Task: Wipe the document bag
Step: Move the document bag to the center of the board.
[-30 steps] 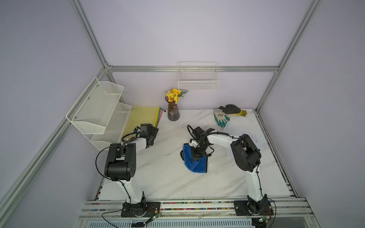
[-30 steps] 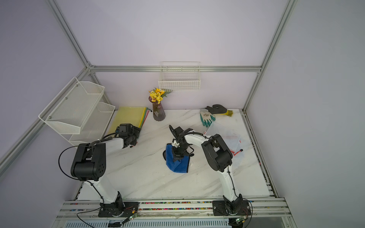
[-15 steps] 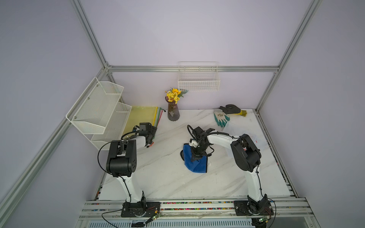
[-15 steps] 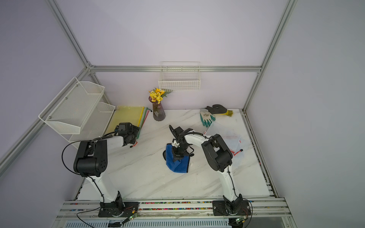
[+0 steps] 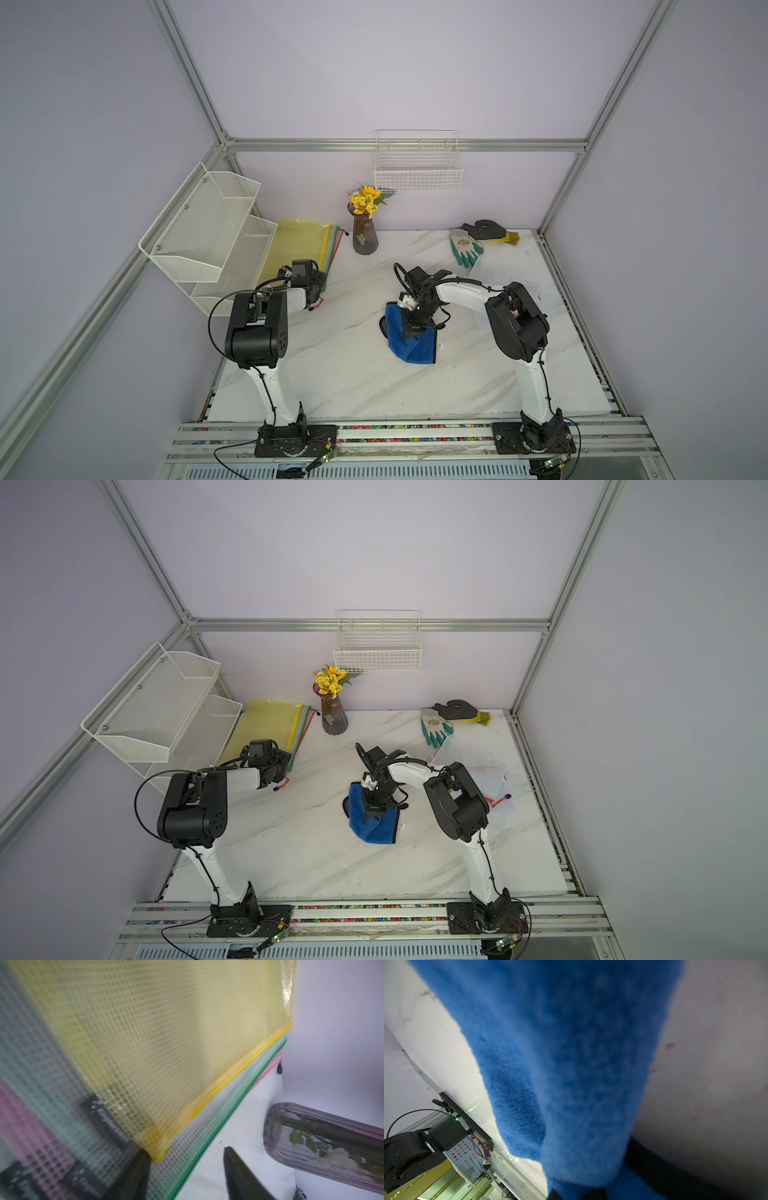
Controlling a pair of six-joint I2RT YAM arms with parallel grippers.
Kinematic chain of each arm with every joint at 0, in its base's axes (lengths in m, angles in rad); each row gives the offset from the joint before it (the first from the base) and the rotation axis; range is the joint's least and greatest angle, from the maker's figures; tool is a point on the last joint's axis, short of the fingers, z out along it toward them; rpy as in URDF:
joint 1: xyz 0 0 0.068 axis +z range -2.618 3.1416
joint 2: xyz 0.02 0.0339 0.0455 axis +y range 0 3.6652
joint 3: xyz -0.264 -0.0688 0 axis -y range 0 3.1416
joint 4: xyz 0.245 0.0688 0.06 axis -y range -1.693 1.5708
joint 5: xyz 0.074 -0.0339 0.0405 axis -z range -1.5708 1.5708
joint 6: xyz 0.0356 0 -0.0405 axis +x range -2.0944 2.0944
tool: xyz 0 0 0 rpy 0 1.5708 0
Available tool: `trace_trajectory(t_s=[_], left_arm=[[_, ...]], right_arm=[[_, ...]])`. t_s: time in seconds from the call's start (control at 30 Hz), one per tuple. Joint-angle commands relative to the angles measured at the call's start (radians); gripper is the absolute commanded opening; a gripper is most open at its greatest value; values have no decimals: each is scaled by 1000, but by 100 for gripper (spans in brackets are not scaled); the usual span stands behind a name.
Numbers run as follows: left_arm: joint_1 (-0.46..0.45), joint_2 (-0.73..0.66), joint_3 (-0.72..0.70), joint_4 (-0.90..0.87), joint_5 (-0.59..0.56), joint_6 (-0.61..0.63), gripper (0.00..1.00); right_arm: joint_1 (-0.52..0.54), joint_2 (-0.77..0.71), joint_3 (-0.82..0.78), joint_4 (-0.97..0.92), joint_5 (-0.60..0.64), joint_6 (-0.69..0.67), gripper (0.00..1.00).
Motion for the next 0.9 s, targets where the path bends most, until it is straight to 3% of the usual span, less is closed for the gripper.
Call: trace_trajectory(t_s=[0.0, 0.17, 0.47, 0.67, 0.87], left_arm=[[12, 16, 24, 36, -61, 31, 80], [18, 13, 12, 63, -92, 19, 70], [19, -21, -47, 116, -134, -14, 0], [15, -100, -30, 83, -52, 42, 0], [-4, -295, -80, -46, 23, 95, 0]], right_arm=[[2, 115, -61, 48, 184, -5, 0], [3, 110, -68, 47, 185, -2, 0], [2, 89, -86, 52, 195, 3, 0], [1, 71, -93, 49, 205, 3, 0], [-2, 49, -72, 41, 200, 0, 0]])
